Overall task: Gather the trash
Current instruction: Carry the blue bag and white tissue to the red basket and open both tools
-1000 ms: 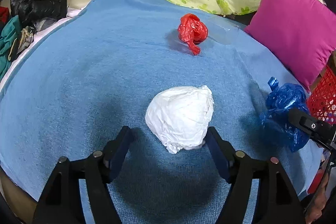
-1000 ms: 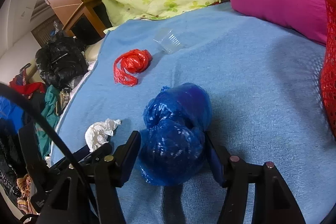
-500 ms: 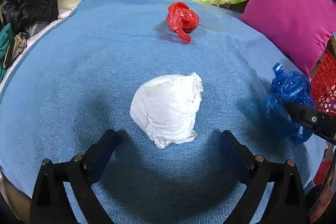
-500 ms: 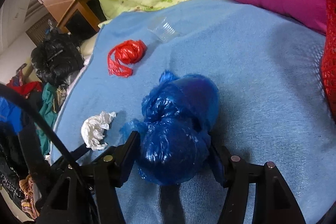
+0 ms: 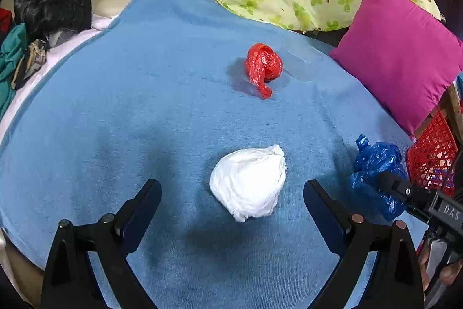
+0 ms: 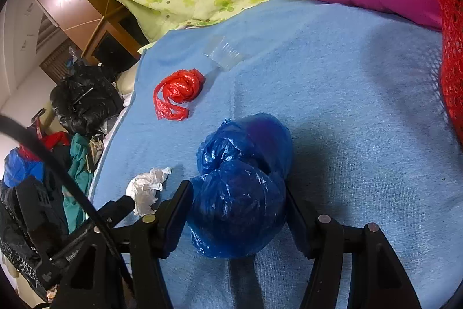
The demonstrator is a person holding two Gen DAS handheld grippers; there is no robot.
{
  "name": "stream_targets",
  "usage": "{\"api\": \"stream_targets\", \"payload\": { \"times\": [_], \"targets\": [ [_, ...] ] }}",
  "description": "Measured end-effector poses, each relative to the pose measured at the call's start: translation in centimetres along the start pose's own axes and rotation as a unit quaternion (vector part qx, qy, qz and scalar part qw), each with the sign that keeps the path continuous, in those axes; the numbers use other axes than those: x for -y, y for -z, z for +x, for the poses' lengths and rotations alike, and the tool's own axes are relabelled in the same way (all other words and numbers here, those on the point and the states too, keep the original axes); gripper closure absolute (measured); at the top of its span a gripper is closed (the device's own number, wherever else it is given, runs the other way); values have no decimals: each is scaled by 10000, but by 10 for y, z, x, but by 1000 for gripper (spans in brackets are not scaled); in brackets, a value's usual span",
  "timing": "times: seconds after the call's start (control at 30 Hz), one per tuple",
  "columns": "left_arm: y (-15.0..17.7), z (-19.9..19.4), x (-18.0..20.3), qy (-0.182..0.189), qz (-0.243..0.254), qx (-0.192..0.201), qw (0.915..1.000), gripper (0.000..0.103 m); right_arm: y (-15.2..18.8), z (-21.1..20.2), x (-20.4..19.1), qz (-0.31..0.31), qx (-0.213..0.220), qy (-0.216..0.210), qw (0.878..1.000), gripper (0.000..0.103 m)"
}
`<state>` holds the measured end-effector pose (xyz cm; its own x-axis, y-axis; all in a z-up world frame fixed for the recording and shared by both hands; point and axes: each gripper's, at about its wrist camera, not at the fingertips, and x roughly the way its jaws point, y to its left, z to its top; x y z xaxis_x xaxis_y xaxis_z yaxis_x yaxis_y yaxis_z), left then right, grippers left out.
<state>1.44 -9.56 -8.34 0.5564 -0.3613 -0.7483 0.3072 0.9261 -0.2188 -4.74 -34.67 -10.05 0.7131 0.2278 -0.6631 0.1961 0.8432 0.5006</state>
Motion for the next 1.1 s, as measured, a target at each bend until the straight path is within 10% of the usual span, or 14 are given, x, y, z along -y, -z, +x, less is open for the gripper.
{"api": "stream_targets", "payload": {
  "times": [0.13, 0.3, 1.1],
  "targets": [
    [0, 16, 1, 37, 7, -309, 9995, 45, 0, 1, -1, -99, 60, 75, 9999, 37],
    [1, 19, 5, 170, 24, -330, 9993, 61, 0, -4, -2, -285, 281, 114, 9991, 46],
    [-30, -110, 75, -593, 1038, 1033, 9874, 65, 23, -117, -13, -717, 1799, 12, 9811, 50]
  ]
}}
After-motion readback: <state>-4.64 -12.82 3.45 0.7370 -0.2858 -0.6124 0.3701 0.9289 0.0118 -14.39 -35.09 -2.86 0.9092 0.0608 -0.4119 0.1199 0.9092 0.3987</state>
